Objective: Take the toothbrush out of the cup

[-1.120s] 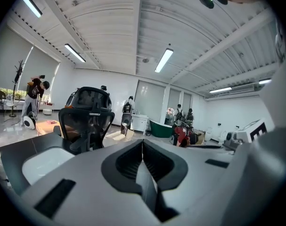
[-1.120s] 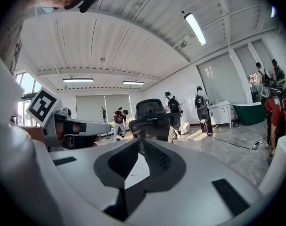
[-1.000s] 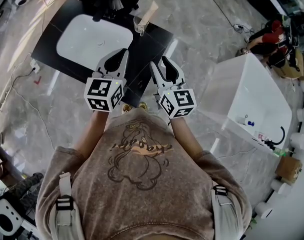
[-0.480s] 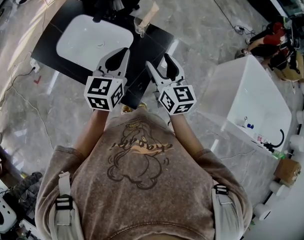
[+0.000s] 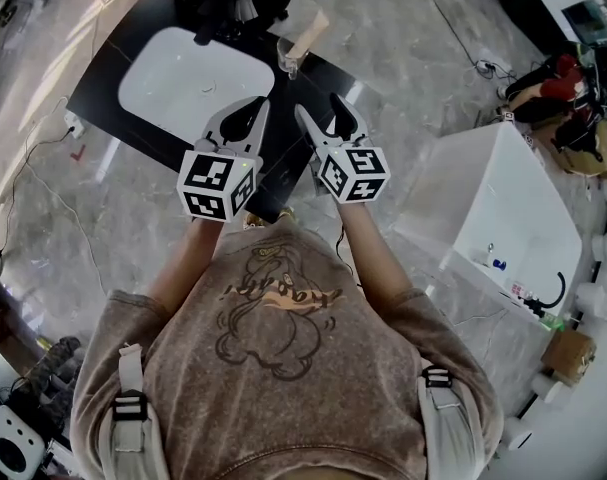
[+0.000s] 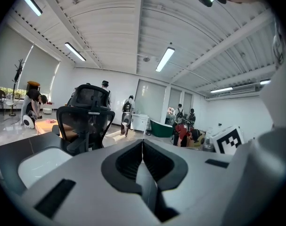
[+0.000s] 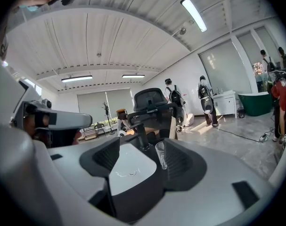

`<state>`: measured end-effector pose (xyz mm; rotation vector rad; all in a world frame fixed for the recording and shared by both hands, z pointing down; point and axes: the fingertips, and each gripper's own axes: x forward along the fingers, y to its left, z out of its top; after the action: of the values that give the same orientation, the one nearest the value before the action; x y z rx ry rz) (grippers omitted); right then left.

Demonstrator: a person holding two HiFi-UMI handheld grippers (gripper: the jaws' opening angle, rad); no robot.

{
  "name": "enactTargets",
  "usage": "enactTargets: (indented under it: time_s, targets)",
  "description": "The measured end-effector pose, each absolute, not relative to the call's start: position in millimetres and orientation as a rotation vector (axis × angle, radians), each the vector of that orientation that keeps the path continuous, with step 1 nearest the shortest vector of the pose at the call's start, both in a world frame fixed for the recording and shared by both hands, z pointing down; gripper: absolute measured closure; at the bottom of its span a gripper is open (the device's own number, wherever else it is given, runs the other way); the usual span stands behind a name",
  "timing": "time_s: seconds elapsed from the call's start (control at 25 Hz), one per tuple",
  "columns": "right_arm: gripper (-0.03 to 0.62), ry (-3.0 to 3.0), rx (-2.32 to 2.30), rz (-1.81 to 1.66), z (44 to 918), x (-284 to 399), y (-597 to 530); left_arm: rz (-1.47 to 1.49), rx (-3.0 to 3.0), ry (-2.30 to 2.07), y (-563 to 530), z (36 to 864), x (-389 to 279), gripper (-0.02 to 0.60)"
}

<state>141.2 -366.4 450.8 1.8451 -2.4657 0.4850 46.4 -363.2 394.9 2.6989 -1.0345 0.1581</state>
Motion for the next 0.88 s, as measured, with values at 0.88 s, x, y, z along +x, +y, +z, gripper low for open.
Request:
enactTargets:
  time_s: [0.88]
  targets:
    - [0.295,-2.315,1.823,0.598,517.9,190.8,-534.1,0.203,2.644,-1.055,-383.7,416.0,44.7,0.565]
